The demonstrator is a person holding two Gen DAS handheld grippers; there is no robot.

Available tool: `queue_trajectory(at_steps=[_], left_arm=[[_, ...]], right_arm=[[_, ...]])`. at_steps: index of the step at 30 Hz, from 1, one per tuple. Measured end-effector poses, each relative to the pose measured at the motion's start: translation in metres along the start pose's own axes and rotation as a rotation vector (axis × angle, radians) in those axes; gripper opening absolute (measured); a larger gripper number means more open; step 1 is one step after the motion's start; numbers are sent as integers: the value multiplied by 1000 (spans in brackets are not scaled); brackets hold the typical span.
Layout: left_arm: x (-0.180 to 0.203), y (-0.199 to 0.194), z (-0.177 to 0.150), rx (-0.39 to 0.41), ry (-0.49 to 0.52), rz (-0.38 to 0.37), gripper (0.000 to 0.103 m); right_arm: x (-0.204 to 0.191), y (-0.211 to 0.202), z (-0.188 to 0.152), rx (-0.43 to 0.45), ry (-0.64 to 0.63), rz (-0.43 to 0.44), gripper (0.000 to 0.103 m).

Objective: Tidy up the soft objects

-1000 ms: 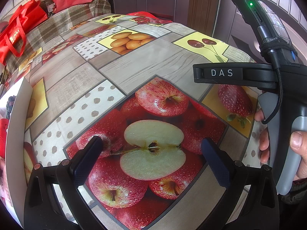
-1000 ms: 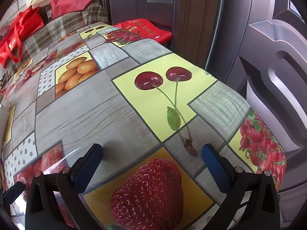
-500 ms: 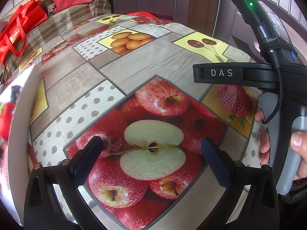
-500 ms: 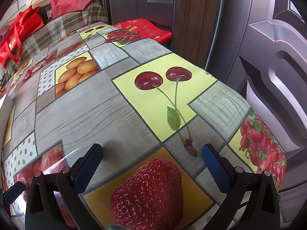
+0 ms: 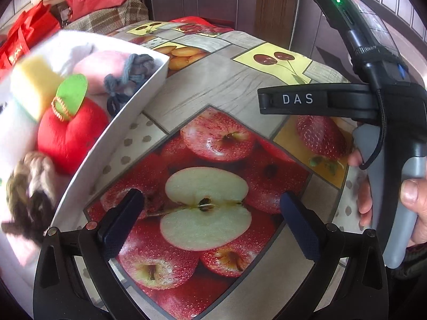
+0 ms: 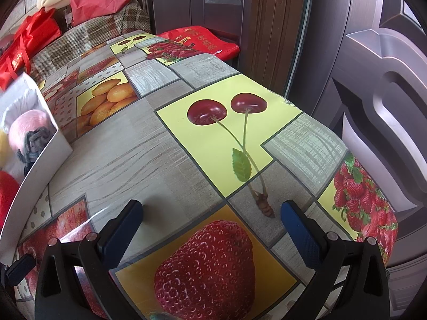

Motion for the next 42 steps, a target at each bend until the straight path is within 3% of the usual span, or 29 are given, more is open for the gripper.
queue_trajectory(at_steps=[42], left_arm=[[3, -7, 0, 1, 0, -2, 102]], right_arm=[[-6, 6, 8, 8, 1, 3, 103]])
Point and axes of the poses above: each gripper's, at about its wrist camera, not at the fingertips, and y roughly the way its jaws point, x to its right, z to its top, the point moved 6 cm from there along y, roughly the way its jaws point, and after that the axes turned 2 degrees about y, right-handed, at the moved point
